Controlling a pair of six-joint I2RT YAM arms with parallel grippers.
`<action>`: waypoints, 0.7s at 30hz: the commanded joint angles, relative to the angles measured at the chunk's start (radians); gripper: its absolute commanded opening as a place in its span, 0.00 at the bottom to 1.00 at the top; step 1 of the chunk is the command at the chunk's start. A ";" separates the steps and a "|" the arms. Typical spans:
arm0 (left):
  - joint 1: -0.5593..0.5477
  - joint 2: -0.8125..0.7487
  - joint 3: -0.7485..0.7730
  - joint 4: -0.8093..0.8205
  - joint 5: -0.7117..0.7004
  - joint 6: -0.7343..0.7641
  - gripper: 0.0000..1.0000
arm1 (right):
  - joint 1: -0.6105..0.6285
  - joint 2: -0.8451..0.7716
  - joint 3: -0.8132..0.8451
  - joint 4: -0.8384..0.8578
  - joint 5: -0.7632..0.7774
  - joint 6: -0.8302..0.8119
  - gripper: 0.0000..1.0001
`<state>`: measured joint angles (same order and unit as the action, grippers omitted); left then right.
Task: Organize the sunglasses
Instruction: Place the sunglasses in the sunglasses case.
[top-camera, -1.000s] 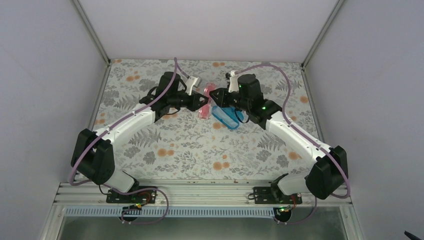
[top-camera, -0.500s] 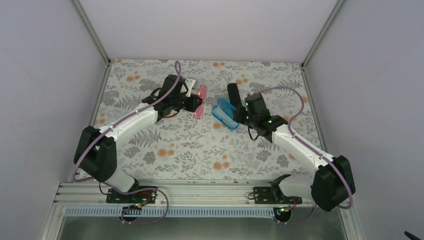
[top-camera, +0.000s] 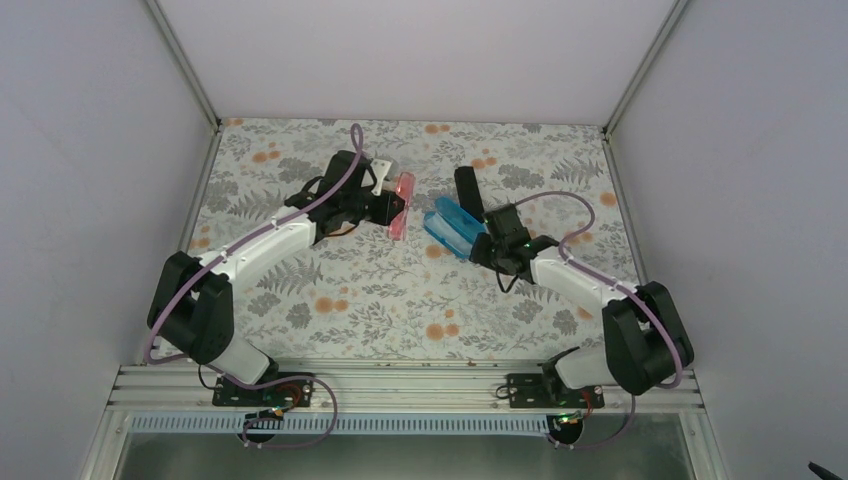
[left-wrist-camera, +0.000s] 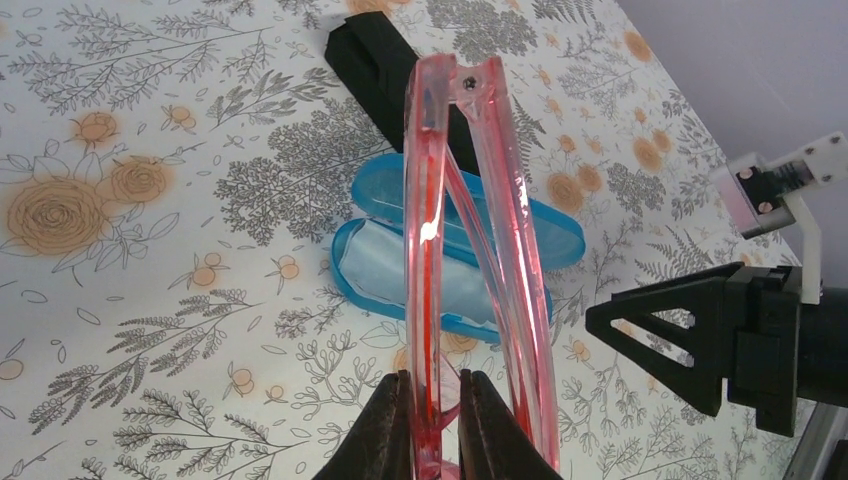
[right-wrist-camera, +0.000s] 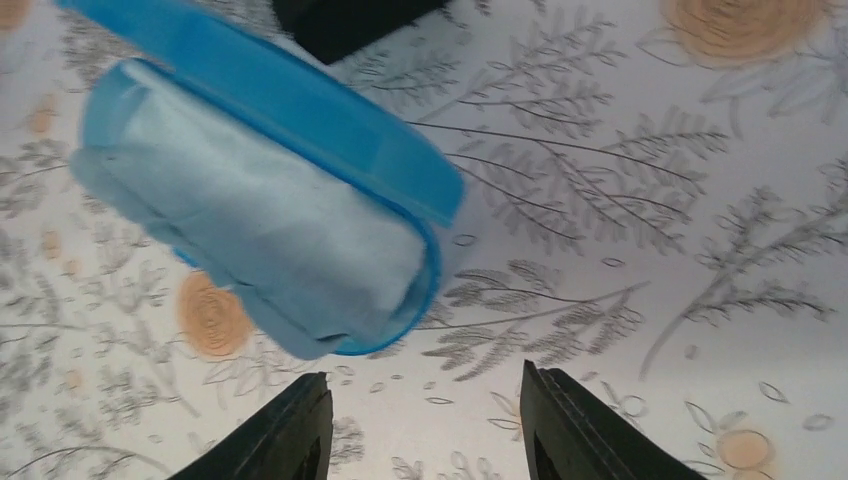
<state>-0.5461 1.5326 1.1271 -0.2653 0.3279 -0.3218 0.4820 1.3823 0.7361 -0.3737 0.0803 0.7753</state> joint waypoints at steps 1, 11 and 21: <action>-0.009 -0.004 -0.008 0.003 0.020 0.023 0.09 | -0.008 -0.047 0.035 0.106 -0.098 -0.092 0.50; -0.086 0.000 0.039 0.005 -0.057 0.150 0.09 | 0.000 -0.146 0.216 0.196 -0.440 -0.189 0.51; -0.145 0.040 0.144 0.034 -0.214 0.393 0.09 | -0.004 -0.125 0.343 0.060 -0.323 -0.143 0.51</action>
<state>-0.6823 1.5406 1.2152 -0.2638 0.1829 -0.0708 0.4828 1.2652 1.0840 -0.2588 -0.2707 0.6197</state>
